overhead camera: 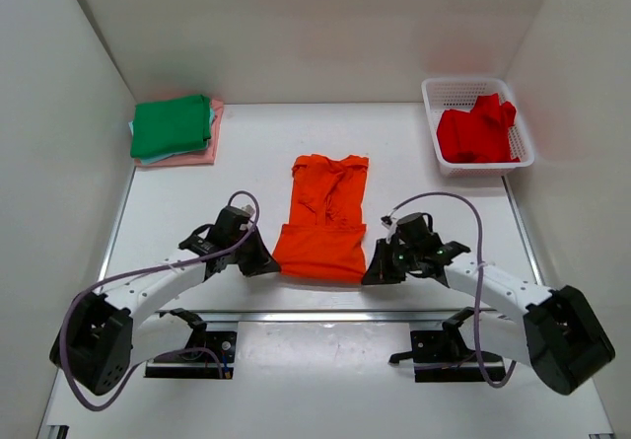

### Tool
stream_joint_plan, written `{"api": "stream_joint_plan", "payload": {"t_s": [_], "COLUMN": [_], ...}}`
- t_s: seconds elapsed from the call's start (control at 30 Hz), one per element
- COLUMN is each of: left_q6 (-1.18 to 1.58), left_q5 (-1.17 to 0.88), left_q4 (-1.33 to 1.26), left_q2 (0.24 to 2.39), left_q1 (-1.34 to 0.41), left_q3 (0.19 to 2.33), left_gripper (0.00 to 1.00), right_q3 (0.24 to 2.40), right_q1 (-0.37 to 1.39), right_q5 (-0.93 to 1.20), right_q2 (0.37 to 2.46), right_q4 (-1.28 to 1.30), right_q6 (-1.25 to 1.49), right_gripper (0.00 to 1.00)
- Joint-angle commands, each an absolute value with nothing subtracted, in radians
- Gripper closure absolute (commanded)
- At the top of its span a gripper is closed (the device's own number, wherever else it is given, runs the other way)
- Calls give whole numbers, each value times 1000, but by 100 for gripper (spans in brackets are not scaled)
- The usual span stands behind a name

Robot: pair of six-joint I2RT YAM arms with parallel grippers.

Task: Fold and stack the t-shirts
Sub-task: Grab one side of the 2/3 rectangular tshirt with both arms, then fold the long partially folded tshirt into a neat square

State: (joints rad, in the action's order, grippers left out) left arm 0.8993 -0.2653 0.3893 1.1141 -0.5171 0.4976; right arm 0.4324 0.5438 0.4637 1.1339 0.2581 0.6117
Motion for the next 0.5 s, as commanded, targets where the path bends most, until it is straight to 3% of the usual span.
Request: {"api": "stream_joint_plan", "payload": {"t_s": [0.0,0.17,0.47], "left_q6": [914,868,830], "left_q5": [-262,-285,-331], "left_q4": [440,465,477], "left_q2": [1109,1216,1508], "left_q1": [-499,-460,-312], "left_q3": [573,725,1105], "left_gripper": [100,100,100], "right_q3": [442,557,999], "right_q1": [474,394,241], "right_q5": [468,518,558], "right_q2": [1065,1097,1418], "right_q4": [340,394,485], "right_q6": [608,549,375], "right_gripper": [100,100,100]}}
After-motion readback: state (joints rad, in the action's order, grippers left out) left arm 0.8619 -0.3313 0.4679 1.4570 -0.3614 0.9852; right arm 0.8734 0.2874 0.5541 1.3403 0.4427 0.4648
